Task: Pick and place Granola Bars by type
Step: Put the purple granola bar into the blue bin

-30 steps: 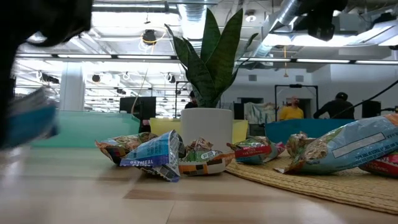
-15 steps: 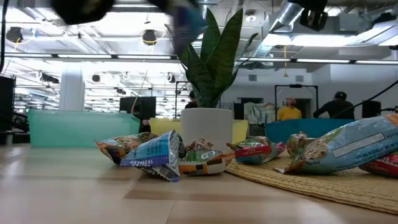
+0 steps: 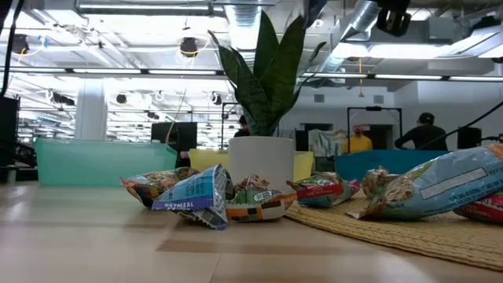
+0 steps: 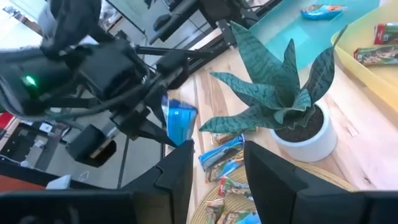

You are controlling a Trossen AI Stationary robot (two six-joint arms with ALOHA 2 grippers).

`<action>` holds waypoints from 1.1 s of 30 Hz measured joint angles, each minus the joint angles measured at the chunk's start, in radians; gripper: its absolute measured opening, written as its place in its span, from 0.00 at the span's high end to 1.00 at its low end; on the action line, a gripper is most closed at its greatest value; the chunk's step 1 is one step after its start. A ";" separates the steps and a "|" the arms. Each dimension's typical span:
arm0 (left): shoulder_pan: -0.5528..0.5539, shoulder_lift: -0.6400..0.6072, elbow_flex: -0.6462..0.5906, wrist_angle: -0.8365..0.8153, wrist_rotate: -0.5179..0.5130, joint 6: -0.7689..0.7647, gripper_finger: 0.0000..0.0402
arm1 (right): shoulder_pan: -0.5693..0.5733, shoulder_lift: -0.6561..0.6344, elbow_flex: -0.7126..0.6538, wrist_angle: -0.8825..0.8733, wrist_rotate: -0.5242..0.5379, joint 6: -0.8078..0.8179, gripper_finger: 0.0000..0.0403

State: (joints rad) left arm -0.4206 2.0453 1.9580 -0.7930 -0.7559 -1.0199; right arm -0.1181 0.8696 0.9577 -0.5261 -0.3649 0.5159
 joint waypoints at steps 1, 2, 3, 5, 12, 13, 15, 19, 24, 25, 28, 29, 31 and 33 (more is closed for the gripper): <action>0.011 0.000 0.020 -0.001 -0.003 0.035 0.97 | 0.000 0.000 0.000 0.005 0.000 0.000 0.67; 0.020 0.000 0.039 -0.001 -0.010 0.069 0.97 | 0.000 0.000 0.000 0.012 0.000 0.000 0.67; 0.030 0.000 0.058 -0.001 -0.018 0.102 0.97 | 0.000 0.000 0.000 0.022 0.000 0.000 0.67; 0.048 -0.001 0.095 0.000 -0.024 0.164 0.97 | 0.000 0.000 0.000 0.046 0.000 -0.001 0.66; 0.109 -0.002 0.175 0.036 -0.017 0.277 0.97 | 0.000 0.000 0.000 0.177 -0.003 -0.033 0.62; 0.116 -0.003 0.175 0.065 -0.010 0.296 0.97 | 0.000 0.000 0.000 0.194 -0.004 -0.041 0.61; 0.132 -0.003 0.175 0.131 0.019 0.341 0.97 | 0.000 0.000 0.000 0.224 -0.010 -0.046 0.59; 0.162 -0.003 0.175 0.249 0.110 0.402 0.97 | 0.000 0.000 0.000 0.255 -0.026 -0.046 0.54; 0.188 -0.003 0.175 0.307 0.128 0.442 0.97 | 0.000 0.000 0.000 0.252 -0.027 -0.046 0.50; 0.193 -0.003 0.175 0.313 0.133 0.446 0.97 | 0.000 0.001 0.000 0.252 -0.027 -0.046 0.50; 0.206 -0.003 0.175 0.339 0.180 0.450 0.97 | 0.000 0.001 0.000 0.252 -0.027 -0.046 0.49; 0.210 -0.003 0.175 0.351 0.197 0.451 0.97 | 0.000 0.001 0.000 0.252 -0.027 -0.046 0.49; 0.217 -0.003 0.175 0.357 0.214 0.456 0.97 | 0.000 0.001 0.000 0.252 -0.028 -0.046 0.50; 0.222 -0.003 0.175 0.371 0.222 0.468 0.97 | 0.000 0.001 0.000 0.253 -0.029 -0.048 0.51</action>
State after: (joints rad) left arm -0.1982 2.0426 2.1330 -0.4216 -0.5341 -0.5516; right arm -0.1180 0.8703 0.9577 -0.2730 -0.3939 0.4680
